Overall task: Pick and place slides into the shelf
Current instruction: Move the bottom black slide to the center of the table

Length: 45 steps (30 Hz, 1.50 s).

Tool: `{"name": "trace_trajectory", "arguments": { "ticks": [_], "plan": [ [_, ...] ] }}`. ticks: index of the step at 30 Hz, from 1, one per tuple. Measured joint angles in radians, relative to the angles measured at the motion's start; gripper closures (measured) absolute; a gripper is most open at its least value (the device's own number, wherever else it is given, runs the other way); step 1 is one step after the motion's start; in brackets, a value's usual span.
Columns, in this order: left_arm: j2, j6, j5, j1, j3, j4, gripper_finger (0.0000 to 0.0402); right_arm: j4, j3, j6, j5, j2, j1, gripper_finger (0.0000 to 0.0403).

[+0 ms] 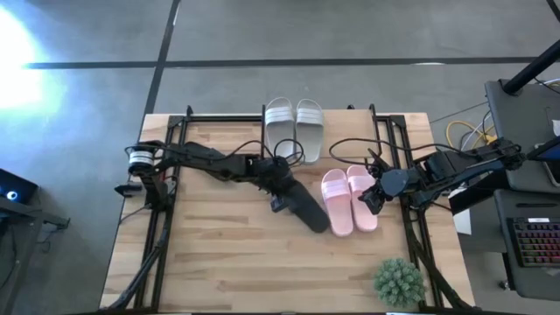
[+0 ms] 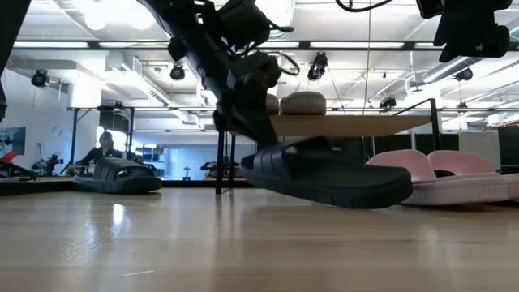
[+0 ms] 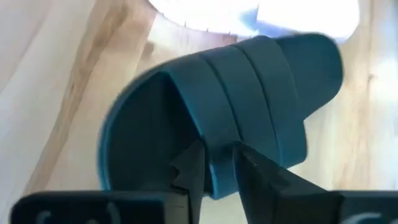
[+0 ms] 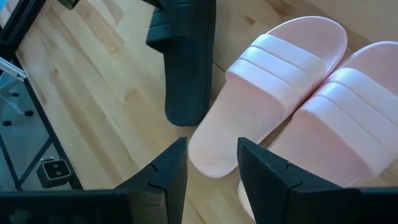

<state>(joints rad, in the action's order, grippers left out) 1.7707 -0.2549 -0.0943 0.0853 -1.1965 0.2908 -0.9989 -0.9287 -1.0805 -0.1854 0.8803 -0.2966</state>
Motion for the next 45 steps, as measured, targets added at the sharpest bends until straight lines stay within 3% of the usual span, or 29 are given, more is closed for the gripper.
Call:
{"name": "trace_trajectory", "arguments": {
  "ticks": [11,18,21,24,28,30,32,39,45],
  "plan": [
    [-0.028,-0.104,0.082,-0.002,0.015,0.017,0.0243,0.0,0.0,0.002,0.001,0.0,0.0,0.0269],
    [-0.147,-0.131,0.072,-0.01,0.012,0.144,0.0208,-0.003,0.0,0.0,0.004,0.0,0.0,0.0273],
    [-0.189,-0.127,0.044,-0.059,0.047,0.182,0.0229,-0.025,0.0,0.0,0.003,0.0,0.0,0.0271],
    [-0.188,-0.076,0.061,-0.129,0.102,0.154,0.0281,-0.046,0.0,0.001,-0.009,0.003,0.0,0.0271],
    [-0.17,-0.008,0.206,-0.184,0.174,0.034,0.0368,-0.052,0.0,0.005,-0.034,0.007,0.0,0.0275],
    [-0.155,-0.004,0.28,-0.189,0.198,0.009,0.0392,-0.053,0.0,0.007,-0.044,0.011,0.0,0.0275],
    [-0.137,-0.024,0.306,-0.181,0.207,-0.014,0.0391,-0.053,0.0,0.007,-0.047,0.013,0.0,0.0273],
    [-0.069,-0.041,0.181,-0.13,0.209,-0.018,0.0398,-0.061,0.0,-0.001,-0.048,0.011,0.0,0.0273],
    [-0.039,-0.08,0.189,-0.13,0.21,-0.031,0.0401,-0.068,0.0,-0.019,-0.044,0.011,0.0,0.0279]
  ]
}}
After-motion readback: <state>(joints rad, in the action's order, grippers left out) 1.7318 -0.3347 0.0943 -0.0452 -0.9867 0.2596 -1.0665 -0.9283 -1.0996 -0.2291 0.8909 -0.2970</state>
